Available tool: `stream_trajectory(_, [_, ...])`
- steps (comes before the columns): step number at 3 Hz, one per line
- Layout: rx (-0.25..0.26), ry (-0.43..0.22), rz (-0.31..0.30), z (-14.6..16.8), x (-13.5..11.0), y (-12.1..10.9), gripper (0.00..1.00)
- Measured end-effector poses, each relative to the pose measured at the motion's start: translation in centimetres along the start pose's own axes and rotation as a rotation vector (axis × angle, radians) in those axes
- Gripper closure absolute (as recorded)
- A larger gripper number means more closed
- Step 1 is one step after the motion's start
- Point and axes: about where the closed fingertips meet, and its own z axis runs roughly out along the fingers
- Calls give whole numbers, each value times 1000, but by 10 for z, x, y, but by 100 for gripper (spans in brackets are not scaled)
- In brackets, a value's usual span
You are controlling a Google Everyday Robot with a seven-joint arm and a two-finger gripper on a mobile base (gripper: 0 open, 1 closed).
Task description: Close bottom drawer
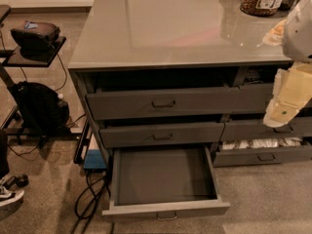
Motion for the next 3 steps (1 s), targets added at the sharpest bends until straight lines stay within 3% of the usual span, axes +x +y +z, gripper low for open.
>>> stream_trajectory(1, [7, -8, -40, 10, -3, 14, 0])
stream_trajectory(3, [-36, -167, -127, 106, 13, 58, 0])
